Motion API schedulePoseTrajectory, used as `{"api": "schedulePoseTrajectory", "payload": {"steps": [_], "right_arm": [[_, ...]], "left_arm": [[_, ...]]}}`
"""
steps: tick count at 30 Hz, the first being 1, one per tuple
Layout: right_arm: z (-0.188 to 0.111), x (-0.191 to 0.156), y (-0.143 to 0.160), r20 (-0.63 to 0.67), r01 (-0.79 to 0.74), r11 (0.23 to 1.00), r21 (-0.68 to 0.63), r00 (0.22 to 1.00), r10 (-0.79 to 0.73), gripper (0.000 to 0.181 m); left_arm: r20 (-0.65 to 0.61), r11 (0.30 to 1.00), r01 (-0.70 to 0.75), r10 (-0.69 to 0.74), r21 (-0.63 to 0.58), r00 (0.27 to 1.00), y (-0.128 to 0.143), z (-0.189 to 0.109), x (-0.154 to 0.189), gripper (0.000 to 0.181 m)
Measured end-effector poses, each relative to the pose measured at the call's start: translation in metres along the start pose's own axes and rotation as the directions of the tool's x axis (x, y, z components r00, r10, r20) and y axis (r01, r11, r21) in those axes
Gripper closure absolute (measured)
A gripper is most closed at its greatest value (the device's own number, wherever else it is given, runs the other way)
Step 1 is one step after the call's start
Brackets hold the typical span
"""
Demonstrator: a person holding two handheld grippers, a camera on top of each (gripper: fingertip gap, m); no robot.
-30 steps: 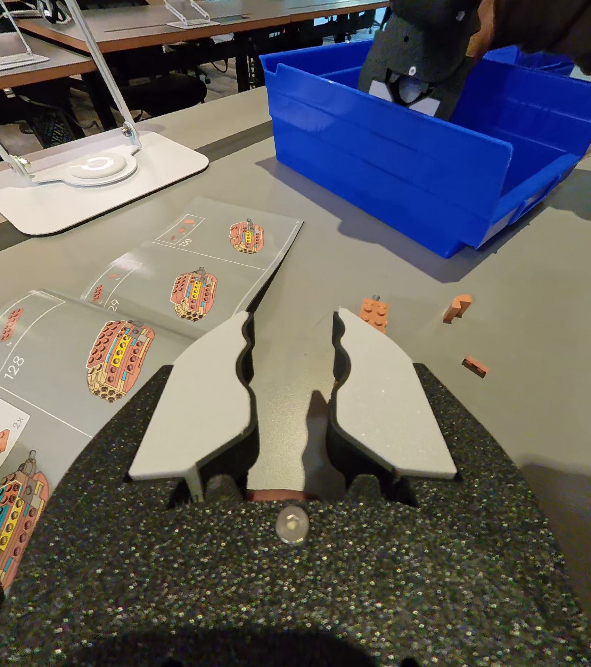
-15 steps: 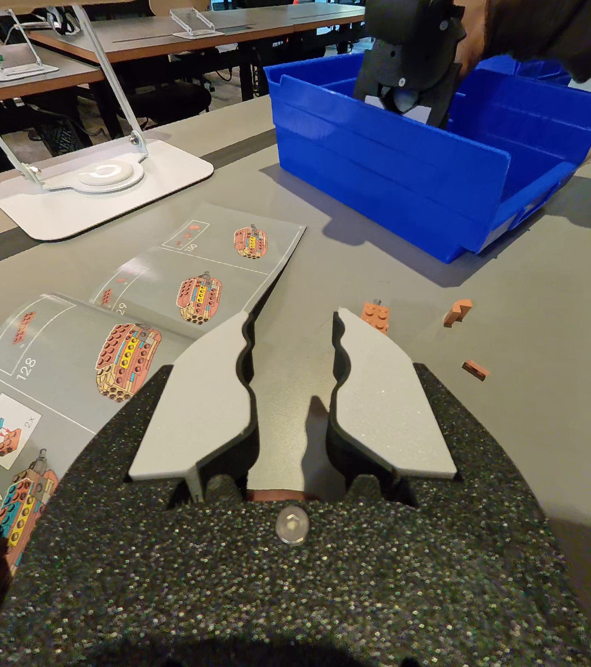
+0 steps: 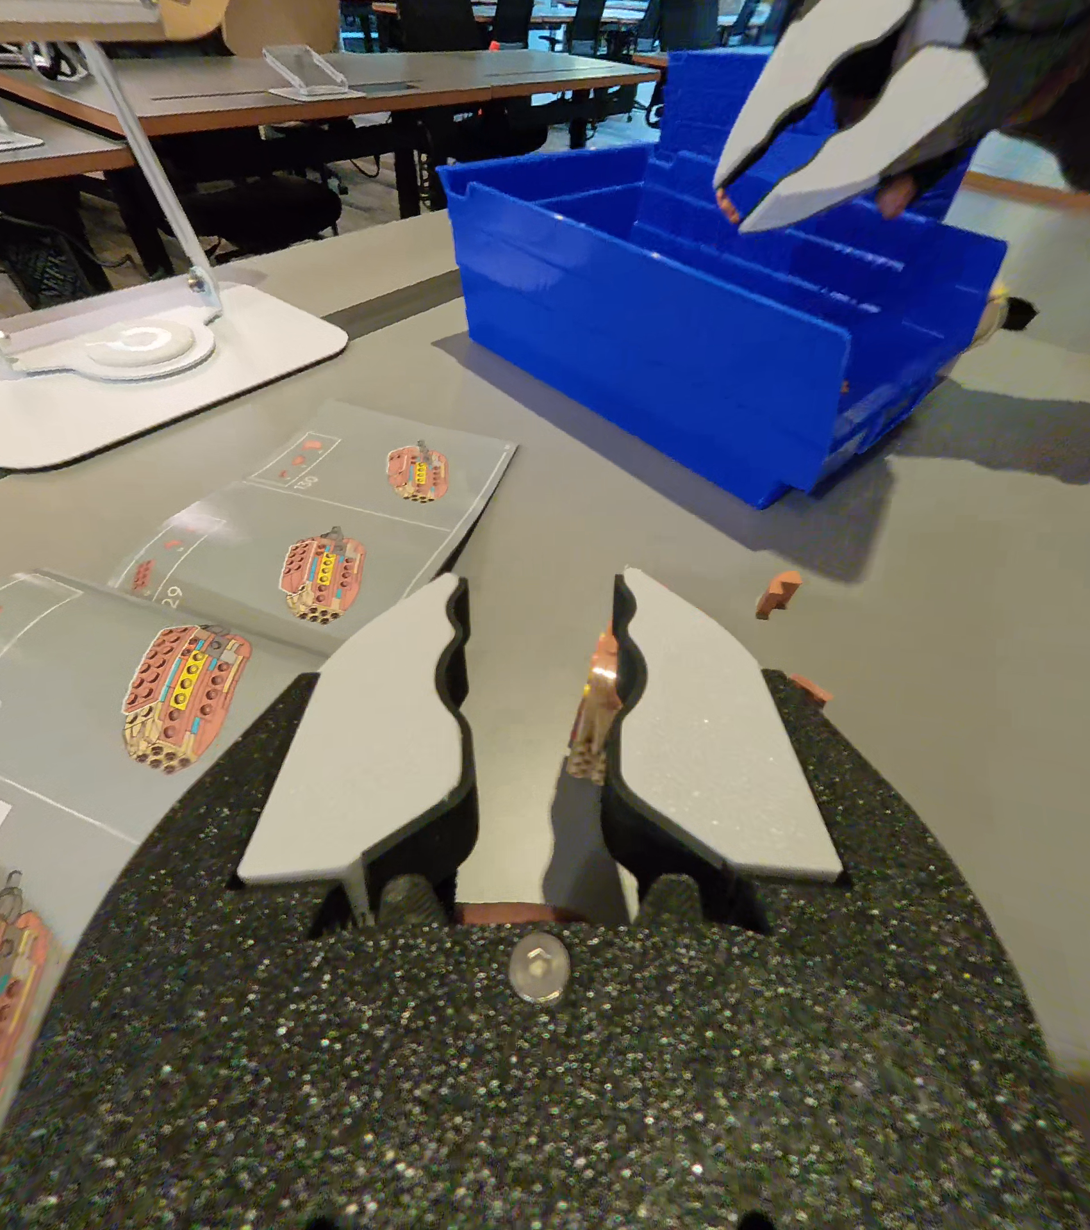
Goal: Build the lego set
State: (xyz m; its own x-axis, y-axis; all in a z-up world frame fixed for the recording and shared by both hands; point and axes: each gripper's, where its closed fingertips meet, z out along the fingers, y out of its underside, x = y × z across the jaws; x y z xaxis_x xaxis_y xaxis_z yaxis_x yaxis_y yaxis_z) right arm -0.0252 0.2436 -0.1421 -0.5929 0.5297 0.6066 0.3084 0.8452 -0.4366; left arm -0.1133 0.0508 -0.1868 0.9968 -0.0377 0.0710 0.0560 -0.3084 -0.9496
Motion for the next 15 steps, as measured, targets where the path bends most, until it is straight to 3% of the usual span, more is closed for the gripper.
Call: {"api": "schedulePoseTrajectory", "payload": {"steps": [6,11,15], "right_arm": [[-0.028,-0.034,-0.056,-0.223,0.016,0.986,0.168,0.975,0.022,0.165],[-0.032,-0.046,-0.094,-0.375,0.051,0.966,0.253,0.926,0.050,0.165],[-0.027,-0.057,-0.118,-0.419,0.057,0.950,0.307,0.904,0.082,0.165]], "left_arm": [[-0.166,0.997,0.078,-0.073,0.024,0.983,-0.010,-0.004,0.026,0.140],[-0.288,0.992,0.128,-0.119,0.015,0.950,-0.014,-0.006,0.047,0.140],[-0.382,0.981,0.193,-0.181,-0.007,0.906,-0.016,-0.009,0.060,0.140]]}}
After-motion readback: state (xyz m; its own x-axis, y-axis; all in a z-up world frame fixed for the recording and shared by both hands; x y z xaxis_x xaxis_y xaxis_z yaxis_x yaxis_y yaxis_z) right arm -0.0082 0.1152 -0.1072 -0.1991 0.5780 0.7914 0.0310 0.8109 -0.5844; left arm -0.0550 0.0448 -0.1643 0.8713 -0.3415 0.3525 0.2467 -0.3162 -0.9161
